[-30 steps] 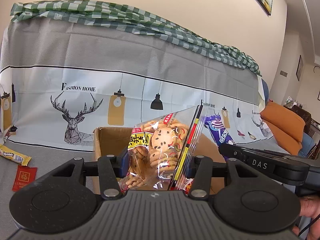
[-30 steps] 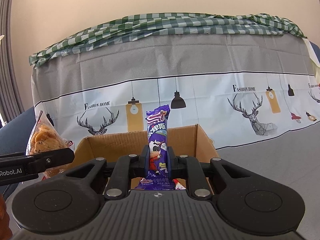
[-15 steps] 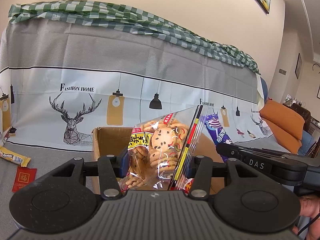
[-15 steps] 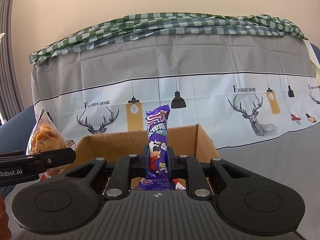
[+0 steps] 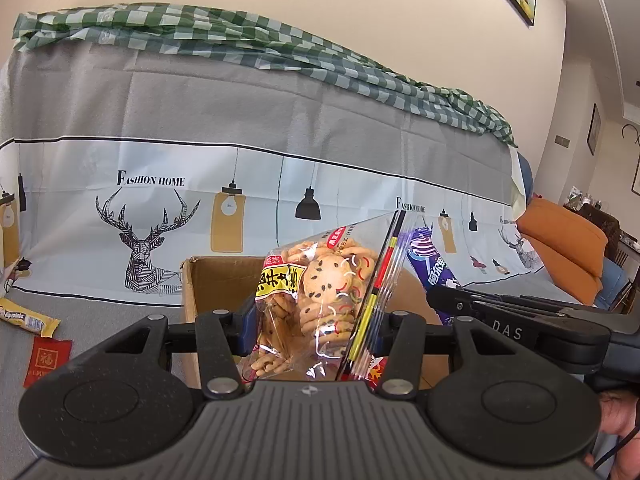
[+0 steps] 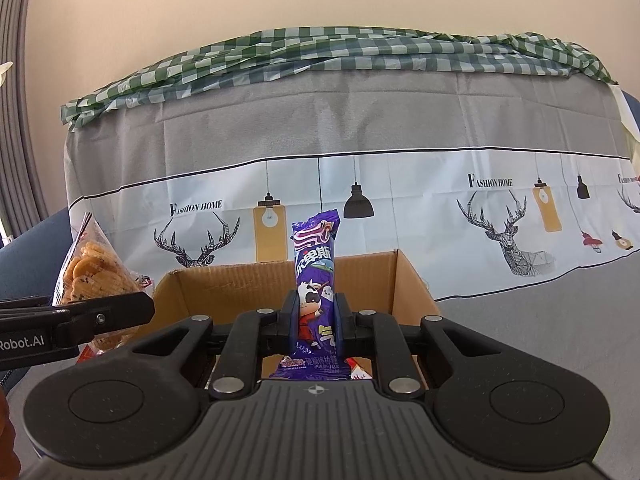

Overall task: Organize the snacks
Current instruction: 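Open the right tool to drop the purple bar while the left drops the cracker bag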

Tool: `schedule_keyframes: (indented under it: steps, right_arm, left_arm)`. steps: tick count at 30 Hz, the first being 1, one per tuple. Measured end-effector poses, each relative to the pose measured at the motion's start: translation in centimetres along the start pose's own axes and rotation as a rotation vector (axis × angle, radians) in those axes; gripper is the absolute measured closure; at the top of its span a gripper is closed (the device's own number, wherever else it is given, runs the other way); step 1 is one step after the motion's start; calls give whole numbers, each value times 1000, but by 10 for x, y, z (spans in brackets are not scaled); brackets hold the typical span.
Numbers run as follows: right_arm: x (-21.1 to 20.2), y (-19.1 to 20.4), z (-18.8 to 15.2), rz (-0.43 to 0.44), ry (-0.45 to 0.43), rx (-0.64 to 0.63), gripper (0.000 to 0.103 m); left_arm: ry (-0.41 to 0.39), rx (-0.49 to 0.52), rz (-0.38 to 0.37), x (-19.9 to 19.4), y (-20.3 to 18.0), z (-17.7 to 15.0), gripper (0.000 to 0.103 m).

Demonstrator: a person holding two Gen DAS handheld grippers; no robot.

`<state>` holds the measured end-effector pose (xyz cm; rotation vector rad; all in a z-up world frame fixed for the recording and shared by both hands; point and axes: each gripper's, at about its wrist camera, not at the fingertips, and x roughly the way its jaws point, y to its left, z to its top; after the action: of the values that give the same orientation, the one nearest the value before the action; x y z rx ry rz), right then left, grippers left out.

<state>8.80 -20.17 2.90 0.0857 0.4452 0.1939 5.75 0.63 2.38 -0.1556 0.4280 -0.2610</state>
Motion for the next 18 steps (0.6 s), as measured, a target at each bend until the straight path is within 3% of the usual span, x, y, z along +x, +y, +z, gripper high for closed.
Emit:
schedule_keyframes:
  steps: [18]
  right_arm:
    - [0,0,-1,7,-4,-15,85]
  left_arm:
    - [-6,11,-6,-2,-3,2,48]
